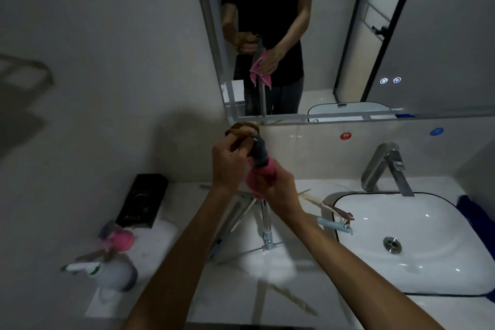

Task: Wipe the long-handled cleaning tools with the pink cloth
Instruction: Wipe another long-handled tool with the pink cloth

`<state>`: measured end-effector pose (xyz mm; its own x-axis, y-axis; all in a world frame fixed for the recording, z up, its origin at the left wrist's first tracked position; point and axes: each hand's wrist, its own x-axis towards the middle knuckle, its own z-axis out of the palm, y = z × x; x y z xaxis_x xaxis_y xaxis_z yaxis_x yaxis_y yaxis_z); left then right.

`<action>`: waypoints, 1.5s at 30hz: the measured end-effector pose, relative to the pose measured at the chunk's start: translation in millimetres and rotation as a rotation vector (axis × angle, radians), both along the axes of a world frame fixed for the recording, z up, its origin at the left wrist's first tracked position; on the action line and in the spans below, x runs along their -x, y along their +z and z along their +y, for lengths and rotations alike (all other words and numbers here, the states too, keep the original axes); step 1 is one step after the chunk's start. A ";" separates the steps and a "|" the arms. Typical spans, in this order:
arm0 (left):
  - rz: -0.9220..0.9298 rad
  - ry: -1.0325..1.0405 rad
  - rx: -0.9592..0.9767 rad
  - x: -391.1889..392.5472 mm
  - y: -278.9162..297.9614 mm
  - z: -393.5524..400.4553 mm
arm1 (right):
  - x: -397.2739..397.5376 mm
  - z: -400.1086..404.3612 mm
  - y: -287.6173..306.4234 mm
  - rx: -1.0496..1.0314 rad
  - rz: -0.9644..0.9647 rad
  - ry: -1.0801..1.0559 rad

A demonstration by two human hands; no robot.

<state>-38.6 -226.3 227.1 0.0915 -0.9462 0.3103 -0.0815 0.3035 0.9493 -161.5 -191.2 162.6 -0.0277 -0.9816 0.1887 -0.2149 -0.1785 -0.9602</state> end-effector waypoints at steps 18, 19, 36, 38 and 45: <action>-0.094 0.083 0.013 -12.1 -3.6 -10.7 | -17.8 -6.3 65.4 0.087 -0.119 0.114; -0.094 0.070 0.006 -15.3 -3.1 -12.2 | -19.9 -10.1 63.2 0.145 -0.083 0.085; -0.099 -0.036 0.068 -38.2 -2.4 -20.0 | -47.8 -23.5 64.2 0.309 0.023 -0.148; -0.097 -0.042 0.054 -40.5 -4.5 -19.9 | -45.3 -23.7 56.0 0.316 0.070 -0.118; -0.052 -0.075 -0.002 -42.0 -4.8 -15.5 | -47.3 -14.7 28.4 0.310 0.065 -0.232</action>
